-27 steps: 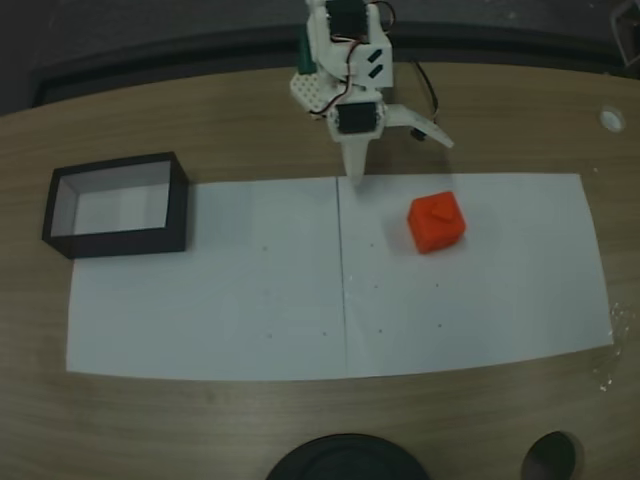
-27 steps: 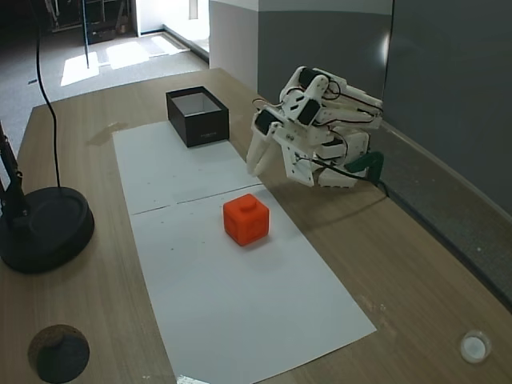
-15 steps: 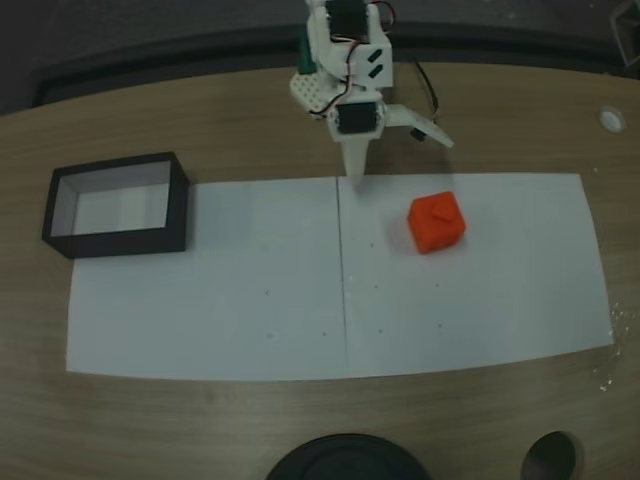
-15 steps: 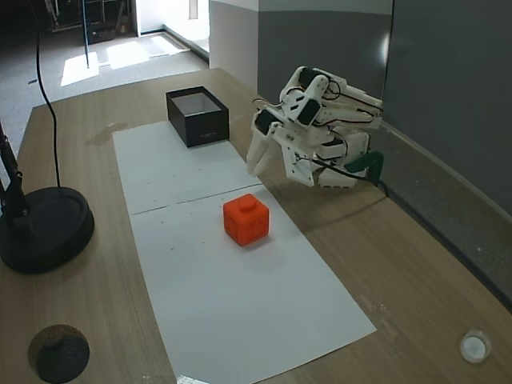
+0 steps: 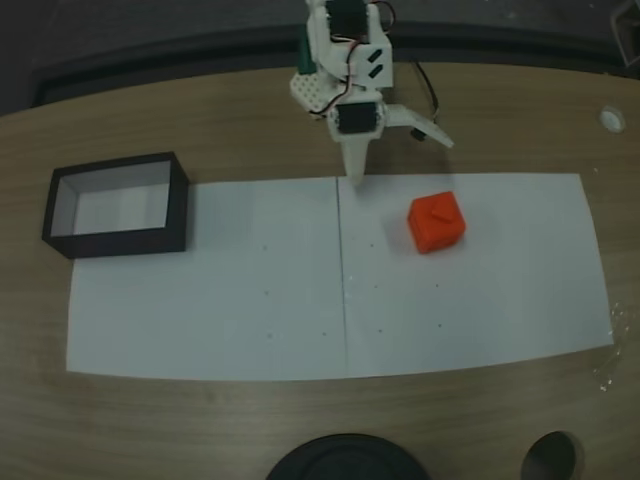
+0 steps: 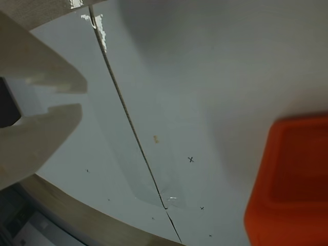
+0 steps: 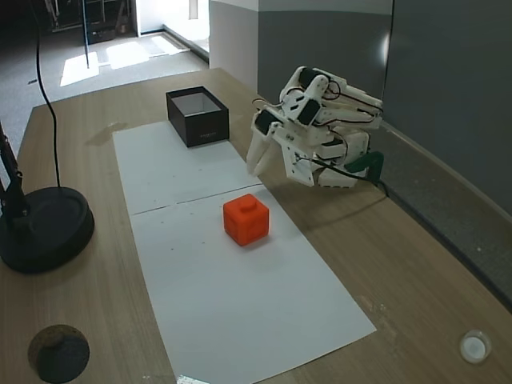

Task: Grab a orange square and put it in the box.

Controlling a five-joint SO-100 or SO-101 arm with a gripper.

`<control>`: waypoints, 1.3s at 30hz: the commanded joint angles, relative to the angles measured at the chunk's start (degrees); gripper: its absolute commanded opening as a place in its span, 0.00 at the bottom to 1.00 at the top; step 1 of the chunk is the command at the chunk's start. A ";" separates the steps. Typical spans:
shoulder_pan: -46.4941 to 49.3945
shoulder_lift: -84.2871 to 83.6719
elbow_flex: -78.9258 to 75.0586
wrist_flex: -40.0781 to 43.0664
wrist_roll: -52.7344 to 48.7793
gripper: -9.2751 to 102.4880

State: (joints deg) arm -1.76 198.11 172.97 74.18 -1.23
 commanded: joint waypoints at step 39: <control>-2.99 1.05 -0.88 -15.82 0.09 0.18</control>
State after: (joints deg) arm -4.48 198.11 173.94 61.44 -1.41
